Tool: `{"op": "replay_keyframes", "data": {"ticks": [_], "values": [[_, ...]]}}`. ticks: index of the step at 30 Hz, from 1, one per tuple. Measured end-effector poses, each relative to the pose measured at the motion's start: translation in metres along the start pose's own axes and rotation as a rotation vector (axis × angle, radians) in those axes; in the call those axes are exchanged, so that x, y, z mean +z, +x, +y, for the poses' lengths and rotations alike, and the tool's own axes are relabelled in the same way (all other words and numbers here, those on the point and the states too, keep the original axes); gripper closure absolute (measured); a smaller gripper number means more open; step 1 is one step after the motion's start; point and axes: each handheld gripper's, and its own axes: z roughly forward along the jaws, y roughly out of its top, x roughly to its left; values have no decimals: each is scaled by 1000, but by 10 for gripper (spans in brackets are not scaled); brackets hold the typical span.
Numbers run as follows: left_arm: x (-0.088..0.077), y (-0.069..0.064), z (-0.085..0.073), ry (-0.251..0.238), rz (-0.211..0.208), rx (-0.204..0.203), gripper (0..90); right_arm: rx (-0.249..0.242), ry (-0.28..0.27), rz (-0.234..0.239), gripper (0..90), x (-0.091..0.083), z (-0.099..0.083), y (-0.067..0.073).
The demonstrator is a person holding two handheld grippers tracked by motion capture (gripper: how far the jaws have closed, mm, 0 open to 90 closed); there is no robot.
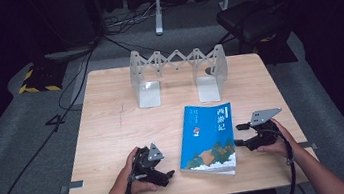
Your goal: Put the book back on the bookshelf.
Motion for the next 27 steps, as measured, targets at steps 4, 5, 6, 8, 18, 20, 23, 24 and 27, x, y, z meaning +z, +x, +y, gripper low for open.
{"op": "replay_keyframes", "data": {"ticks": [4, 5, 6, 8, 18, 20, 23, 24, 27], "values": [[-9, -7, 9, -40, -11, 21, 141, 13, -21, 8, 349, -1, 5, 0], [-10, -12, 13, -56, -29, 27, 196, 9, -21, 4, 349, -2, 6, 1], [-10, -15, 16, -64, -31, 36, 197, 8, -20, 2, 350, -2, 8, 1], [-8, -28, 26, -80, -49, 72, 167, 14, -26, 5, 350, -2, 10, 1], [28, -76, 65, -112, -102, 175, 253, 21, -51, 6, 349, -3, 22, 3], [34, -82, 70, -116, -106, 173, 275, 25, -58, 8, 349, -3, 23, 3], [41, -89, 76, -132, -102, 172, 276, 23, -62, 6, 347, -3, 25, 3], [43, -92, 78, -132, -94, 164, 276, 21, -63, -2, 335, -2, 27, 4], [48, -96, 83, -144, -67, 153, 267, 21, -72, -6, 333, -1, 30, 6]]}}
